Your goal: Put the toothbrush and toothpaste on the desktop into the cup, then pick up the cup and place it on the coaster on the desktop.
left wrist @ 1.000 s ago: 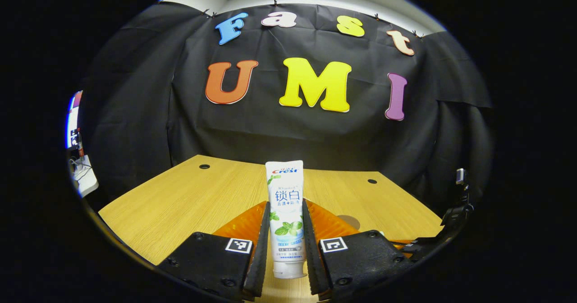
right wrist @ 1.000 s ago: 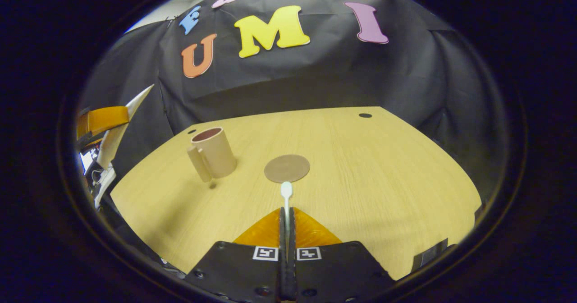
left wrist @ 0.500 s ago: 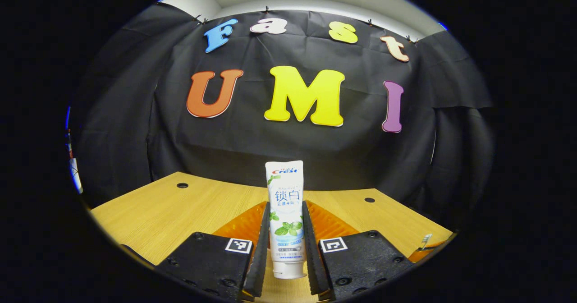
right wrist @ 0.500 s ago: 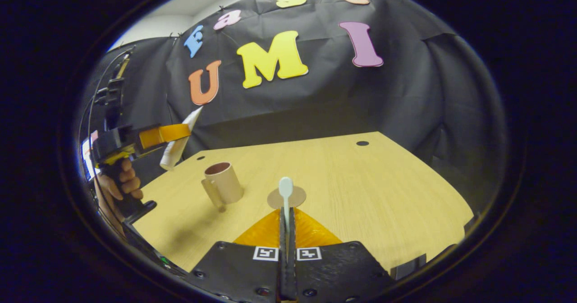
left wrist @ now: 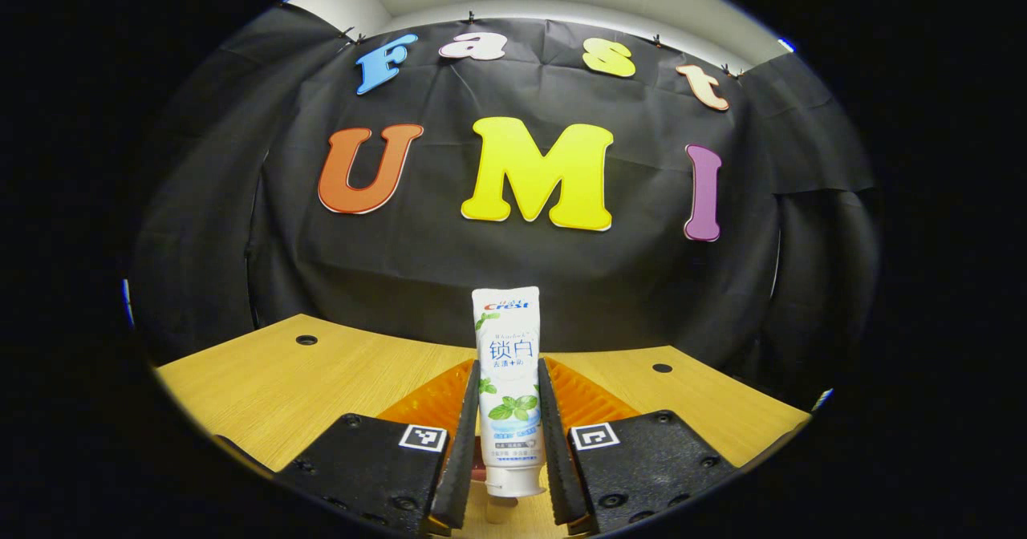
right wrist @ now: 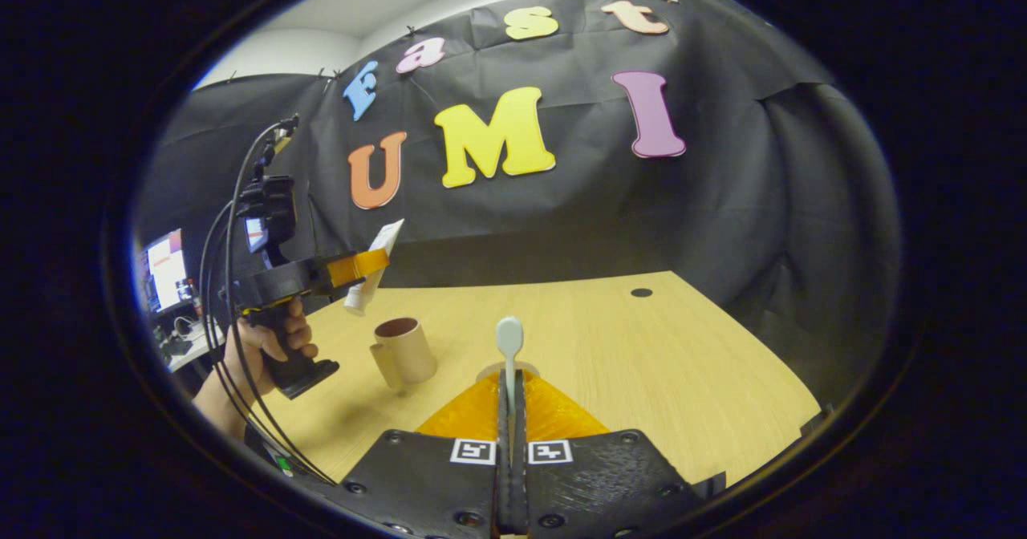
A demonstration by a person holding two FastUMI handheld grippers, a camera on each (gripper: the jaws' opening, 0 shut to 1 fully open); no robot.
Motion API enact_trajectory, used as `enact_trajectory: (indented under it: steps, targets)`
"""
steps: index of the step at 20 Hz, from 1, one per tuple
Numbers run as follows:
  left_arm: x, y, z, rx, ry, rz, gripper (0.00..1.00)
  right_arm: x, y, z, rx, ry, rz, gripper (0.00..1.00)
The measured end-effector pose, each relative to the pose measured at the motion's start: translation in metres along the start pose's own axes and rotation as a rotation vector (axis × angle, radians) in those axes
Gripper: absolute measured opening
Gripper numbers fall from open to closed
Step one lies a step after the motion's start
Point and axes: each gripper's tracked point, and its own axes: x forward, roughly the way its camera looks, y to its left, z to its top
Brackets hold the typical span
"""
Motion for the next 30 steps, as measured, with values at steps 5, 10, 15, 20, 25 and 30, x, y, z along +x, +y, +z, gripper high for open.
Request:
enact_trajectory:
  steps: [5, 10, 15, 20, 25, 30]
  targets:
    - [0.001, 0.002, -0.013, -0.017, 0.022, 0.024, 0.43, -0.004, -0.006, 0.004, 0.014, -0.014, -0.007, 0.00]
    - [0.002, 0.007, -0.015, -0.023, 0.027, 0.037, 0.43, -0.004, -0.009, 0.002, 0.028, -0.009, -0.007, 0.00]
    - [0.005, 0.008, -0.015, -0.012, 0.019, 0.044, 0.45, -0.005, -0.007, 0.001, 0.025, -0.010, -0.003, 0.00]
    - [0.004, 0.010, -0.012, -0.012, 0.010, 0.049, 0.46, -0.007, -0.007, 0.002, 0.019, -0.013, -0.006, 0.00]
    - [0.000, 0.012, -0.005, 0.002, -0.027, 0.063, 0.43, -0.007, -0.002, 0.000, 0.015, -0.008, 0.005, 0.00]
    - [-0.005, 0.012, -0.008, 0.007, -0.006, 0.054, 0.70, -0.001, 0.006, 0.004, -0.012, -0.012, 0.026, 0.00]
